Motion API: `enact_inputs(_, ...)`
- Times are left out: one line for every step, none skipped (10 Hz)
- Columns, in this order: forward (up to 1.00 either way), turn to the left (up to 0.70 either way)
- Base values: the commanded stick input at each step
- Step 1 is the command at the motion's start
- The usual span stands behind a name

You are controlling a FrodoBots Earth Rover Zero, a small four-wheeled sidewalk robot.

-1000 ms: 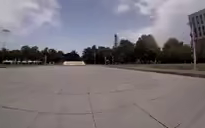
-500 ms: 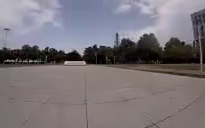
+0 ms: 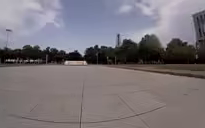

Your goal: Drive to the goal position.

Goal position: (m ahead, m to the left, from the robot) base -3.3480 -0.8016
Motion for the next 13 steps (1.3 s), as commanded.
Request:
enact_inputs(1.0,0.0)
enact_inputs(1.0,0.0)
enact_inputs(1.0,0.0)
enact_inputs(1.0,0.0)
enact_inputs(1.0,0.0)
enact_inputs(1.0,0.0)
enact_inputs(1.0,0.0)
enact_inputs(1.0,0.0)
enact_inputs(1.0,0.0)
enact_inputs(1.0,0.0)
enact_inputs(1.0,0.0)
enact_inputs(1.0,0.0)
enact_inputs(1.0,0.0)
